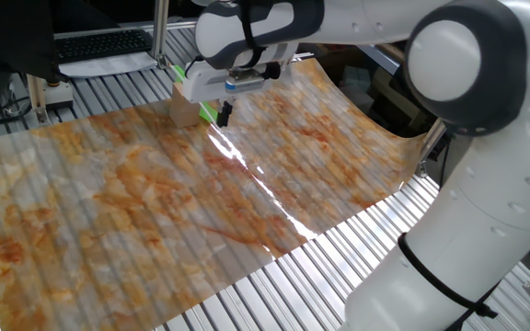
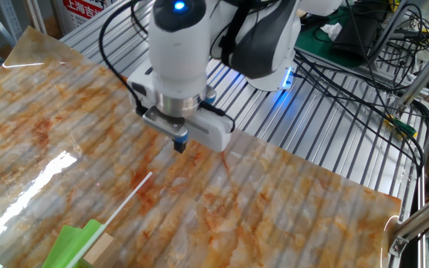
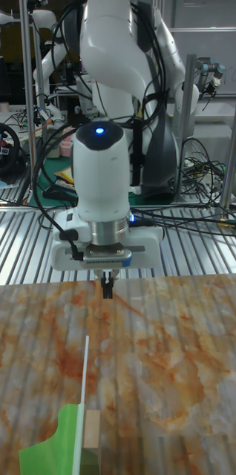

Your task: Wave the flag

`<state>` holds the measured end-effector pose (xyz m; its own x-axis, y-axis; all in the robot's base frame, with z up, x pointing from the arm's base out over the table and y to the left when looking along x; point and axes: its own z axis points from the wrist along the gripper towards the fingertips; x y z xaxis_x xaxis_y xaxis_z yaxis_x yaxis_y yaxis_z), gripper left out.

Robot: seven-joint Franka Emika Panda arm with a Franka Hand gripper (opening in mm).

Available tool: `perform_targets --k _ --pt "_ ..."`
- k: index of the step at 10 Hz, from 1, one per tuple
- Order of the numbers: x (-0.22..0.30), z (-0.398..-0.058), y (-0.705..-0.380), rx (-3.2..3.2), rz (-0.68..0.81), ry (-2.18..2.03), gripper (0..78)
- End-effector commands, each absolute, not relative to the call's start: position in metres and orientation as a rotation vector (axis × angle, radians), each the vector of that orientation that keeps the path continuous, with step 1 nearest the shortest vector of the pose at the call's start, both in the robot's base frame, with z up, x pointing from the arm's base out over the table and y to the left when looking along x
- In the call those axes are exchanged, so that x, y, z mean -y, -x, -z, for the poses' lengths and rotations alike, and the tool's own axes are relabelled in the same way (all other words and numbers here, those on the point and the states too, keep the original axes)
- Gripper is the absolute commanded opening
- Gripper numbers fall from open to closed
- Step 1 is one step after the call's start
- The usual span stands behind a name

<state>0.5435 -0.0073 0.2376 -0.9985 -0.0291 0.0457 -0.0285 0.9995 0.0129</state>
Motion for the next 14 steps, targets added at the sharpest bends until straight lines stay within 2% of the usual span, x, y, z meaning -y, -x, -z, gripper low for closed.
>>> perform_targets --k 1,4,8,14 --pt "0.007 -0.230 -0.549 3.109 0.024 -0.038 0.0" --pt "0.007 -0.221 -0.555 3.121 0.031 -0.039 0.0" --pt "0.017 -0.229 -0.568 3.128 0.040 -0.042 0.0" --pt "0.016 -0.226 -0.568 3.160 -0.017 0.006 0.0"
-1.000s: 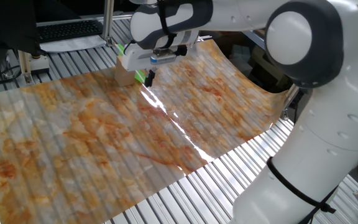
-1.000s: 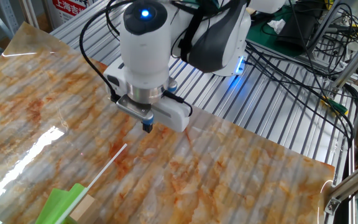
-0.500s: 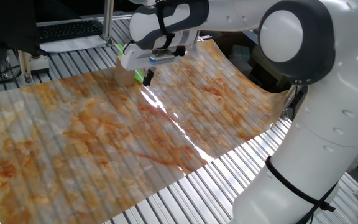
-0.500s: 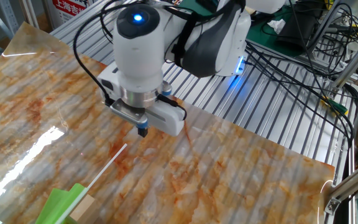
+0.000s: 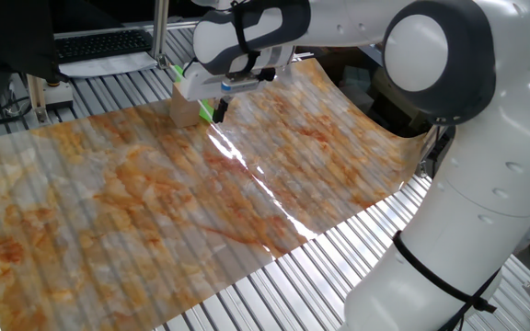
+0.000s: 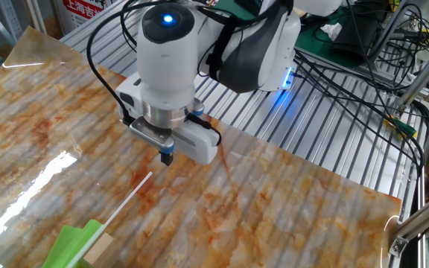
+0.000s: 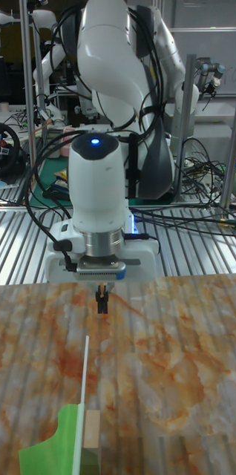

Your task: Wave the flag

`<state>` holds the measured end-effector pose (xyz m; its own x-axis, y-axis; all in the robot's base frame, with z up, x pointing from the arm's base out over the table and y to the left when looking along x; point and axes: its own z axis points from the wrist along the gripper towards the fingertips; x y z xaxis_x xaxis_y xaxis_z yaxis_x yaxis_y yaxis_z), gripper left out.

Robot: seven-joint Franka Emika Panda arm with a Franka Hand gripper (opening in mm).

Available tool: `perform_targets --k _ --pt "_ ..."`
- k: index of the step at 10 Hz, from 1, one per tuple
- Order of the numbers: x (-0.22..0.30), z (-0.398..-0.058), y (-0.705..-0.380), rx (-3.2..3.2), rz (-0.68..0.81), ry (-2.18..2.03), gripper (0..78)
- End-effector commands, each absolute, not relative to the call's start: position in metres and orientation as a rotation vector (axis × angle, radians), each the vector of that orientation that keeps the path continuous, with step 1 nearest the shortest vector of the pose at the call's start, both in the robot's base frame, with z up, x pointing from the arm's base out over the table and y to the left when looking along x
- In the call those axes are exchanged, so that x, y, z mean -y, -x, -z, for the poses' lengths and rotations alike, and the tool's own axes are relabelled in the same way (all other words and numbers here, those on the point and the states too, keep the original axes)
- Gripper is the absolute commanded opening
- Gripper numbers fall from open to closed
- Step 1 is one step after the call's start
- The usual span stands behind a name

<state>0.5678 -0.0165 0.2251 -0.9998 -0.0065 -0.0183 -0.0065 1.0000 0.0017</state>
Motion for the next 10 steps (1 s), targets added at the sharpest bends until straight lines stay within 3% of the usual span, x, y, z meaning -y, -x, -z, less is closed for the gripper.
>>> perform_targets --k 1,10 --pt "0.0154 -0.2232 -0.5691 -3.118 0.039 -0.008 0.0" --pt "0.0155 -0.2203 -0.5708 -3.099 0.064 -0.001 0.0"
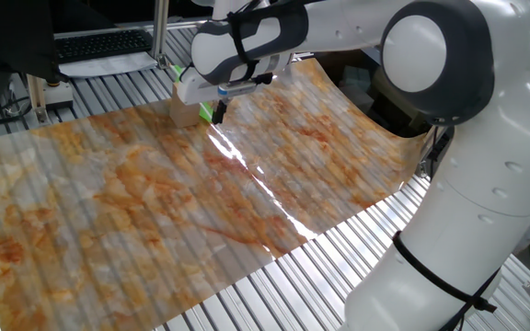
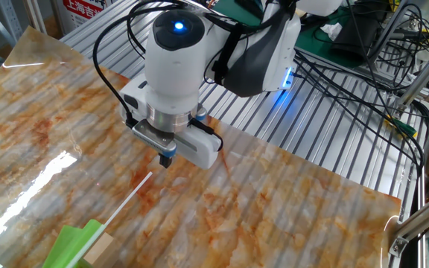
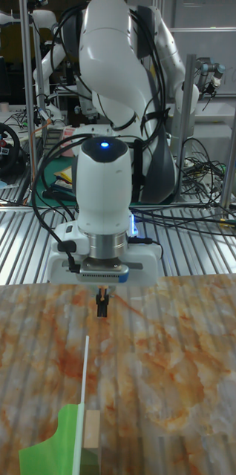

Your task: Wave the flag

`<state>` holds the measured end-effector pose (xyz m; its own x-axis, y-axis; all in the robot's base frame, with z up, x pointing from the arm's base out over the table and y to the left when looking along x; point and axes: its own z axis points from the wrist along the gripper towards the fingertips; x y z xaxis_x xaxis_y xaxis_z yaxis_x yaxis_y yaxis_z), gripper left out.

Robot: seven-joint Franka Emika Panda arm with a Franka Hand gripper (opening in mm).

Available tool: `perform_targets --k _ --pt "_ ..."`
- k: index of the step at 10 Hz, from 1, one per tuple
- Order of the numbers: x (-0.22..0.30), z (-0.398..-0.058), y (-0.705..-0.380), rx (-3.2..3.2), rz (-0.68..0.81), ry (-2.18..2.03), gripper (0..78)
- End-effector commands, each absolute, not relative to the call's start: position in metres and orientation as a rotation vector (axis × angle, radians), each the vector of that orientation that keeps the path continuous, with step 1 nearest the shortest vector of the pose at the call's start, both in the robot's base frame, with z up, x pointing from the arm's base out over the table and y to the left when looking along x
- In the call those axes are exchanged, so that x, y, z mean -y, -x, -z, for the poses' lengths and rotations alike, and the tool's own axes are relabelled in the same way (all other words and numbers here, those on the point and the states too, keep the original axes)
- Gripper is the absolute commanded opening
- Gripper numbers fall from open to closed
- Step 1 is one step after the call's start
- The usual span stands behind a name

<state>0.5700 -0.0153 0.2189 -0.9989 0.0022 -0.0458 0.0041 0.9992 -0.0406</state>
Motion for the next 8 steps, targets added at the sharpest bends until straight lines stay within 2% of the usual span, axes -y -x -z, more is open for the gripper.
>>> perform_targets --k 1,8 --pt "0.0155 -0.2203 -0.5708 -3.102 0.072 0.005 0.0" --pt "0.0155 -0.2203 -0.5708 -3.095 0.136 -0.073 0.0"
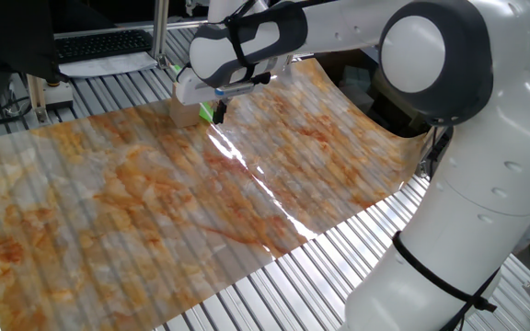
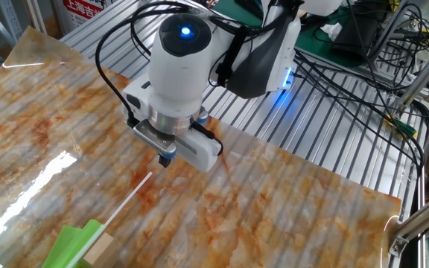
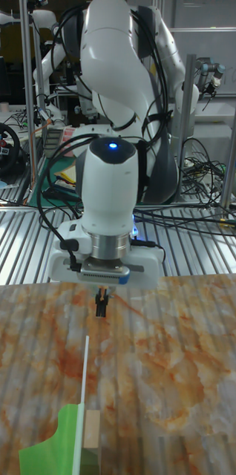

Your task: Wave the flag

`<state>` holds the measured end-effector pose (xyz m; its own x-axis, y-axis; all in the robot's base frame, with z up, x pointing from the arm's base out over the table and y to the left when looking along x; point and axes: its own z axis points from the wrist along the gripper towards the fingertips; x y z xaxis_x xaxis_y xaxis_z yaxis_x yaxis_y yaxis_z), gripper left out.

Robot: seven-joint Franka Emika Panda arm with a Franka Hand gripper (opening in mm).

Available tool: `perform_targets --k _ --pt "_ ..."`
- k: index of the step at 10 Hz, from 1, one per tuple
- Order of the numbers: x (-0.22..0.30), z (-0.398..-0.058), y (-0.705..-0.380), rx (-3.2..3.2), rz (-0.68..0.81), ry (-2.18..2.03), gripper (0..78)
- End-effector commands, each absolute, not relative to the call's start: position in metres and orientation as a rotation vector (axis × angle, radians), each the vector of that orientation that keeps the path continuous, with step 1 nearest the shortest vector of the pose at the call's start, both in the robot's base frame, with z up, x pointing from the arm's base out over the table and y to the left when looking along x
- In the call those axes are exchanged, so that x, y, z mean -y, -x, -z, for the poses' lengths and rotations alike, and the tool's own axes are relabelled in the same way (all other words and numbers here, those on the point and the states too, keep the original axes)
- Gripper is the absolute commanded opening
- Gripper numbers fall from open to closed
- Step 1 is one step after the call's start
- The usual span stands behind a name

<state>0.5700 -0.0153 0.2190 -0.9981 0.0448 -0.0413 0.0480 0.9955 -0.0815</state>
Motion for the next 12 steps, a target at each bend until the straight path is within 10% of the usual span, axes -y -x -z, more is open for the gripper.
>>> perform_targets --k 1,12 --pt "0.015 -0.219 -0.576 -3.094 0.139 -0.072 0.0" --pt "0.033 -0.200 -0.625 -3.068 0.198 -0.068 0.0"
